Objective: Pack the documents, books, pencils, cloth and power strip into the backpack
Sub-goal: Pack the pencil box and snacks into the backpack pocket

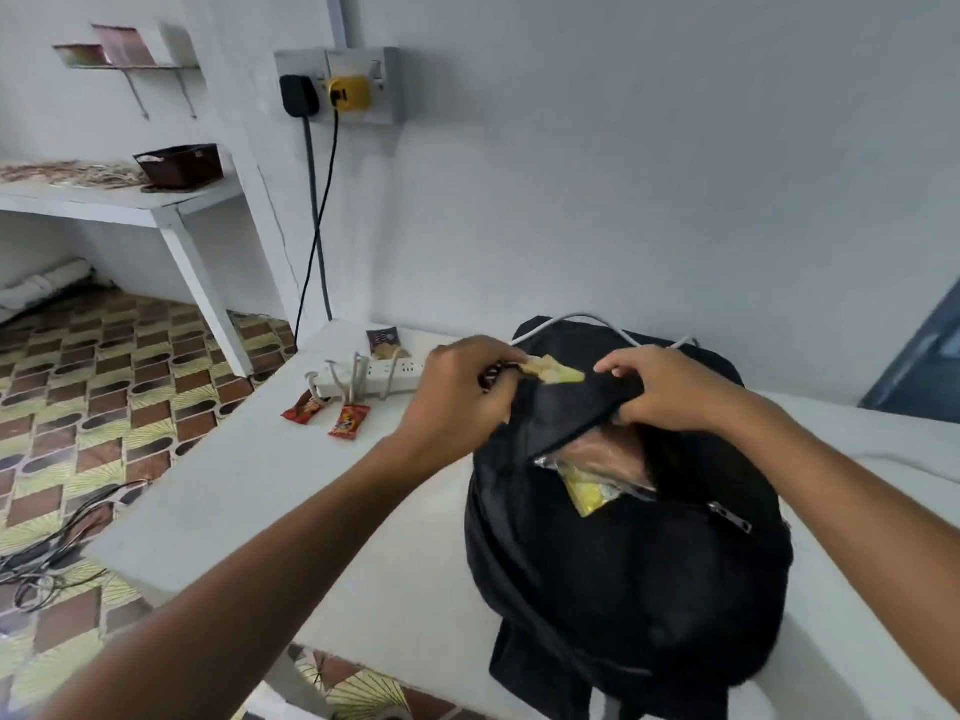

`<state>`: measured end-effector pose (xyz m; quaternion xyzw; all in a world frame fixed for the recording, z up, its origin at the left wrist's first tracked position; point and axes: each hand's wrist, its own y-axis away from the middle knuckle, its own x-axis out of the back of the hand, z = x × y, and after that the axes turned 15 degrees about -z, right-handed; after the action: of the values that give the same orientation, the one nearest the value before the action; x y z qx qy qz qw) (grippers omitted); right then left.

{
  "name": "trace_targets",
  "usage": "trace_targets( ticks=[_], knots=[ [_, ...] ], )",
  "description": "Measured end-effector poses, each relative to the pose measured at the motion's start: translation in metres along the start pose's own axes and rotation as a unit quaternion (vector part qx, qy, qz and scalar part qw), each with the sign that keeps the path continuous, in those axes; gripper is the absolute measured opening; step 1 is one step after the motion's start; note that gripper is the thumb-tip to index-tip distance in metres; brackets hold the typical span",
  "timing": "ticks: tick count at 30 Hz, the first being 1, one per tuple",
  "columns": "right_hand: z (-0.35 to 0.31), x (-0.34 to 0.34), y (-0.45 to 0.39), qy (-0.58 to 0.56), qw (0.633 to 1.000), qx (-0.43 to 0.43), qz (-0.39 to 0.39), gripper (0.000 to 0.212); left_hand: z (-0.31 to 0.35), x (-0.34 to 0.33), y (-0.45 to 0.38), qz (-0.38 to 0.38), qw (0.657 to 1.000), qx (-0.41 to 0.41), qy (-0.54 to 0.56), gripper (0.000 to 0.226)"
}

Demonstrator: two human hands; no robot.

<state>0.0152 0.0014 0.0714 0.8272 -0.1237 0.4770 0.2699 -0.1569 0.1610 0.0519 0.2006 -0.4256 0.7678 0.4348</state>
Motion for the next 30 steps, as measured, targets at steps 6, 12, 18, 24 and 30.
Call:
trace_targets(
  ticks=[6, 12, 18, 24, 30],
  knots=[
    [0.012, 0.026, -0.004, -0.123, 0.992, 0.021, 0.015, 0.045, 0.044, -0.073, -0.005, -0.068, 0.962, -0.212, -0.158, 0.022],
    [0.003, 0.03, -0.003, -0.09, 0.995, 0.032, 0.01, 0.041, 0.038, -0.118, -0.013, -0.124, 0.933, -0.2, -0.271, 0.009],
    [-0.009, 0.025, 0.006, -0.04, 0.998, 0.045, 0.018, 0.04, 0.066, -0.137, -0.039, -0.27, 0.936, -0.008, -0.225, 0.012],
    [0.004, 0.022, 0.018, -0.016, 0.999, 0.035, -0.034, 0.038, 0.079, -0.15, -0.042, -0.471, 0.819, -0.007, -0.328, 0.051],
    [0.01, 0.018, 0.012, -0.009, 0.996, 0.017, -0.087, 0.043, 0.083, -0.107, -0.02, -0.471, 0.806, -0.135, -0.331, 0.048]
  ],
)
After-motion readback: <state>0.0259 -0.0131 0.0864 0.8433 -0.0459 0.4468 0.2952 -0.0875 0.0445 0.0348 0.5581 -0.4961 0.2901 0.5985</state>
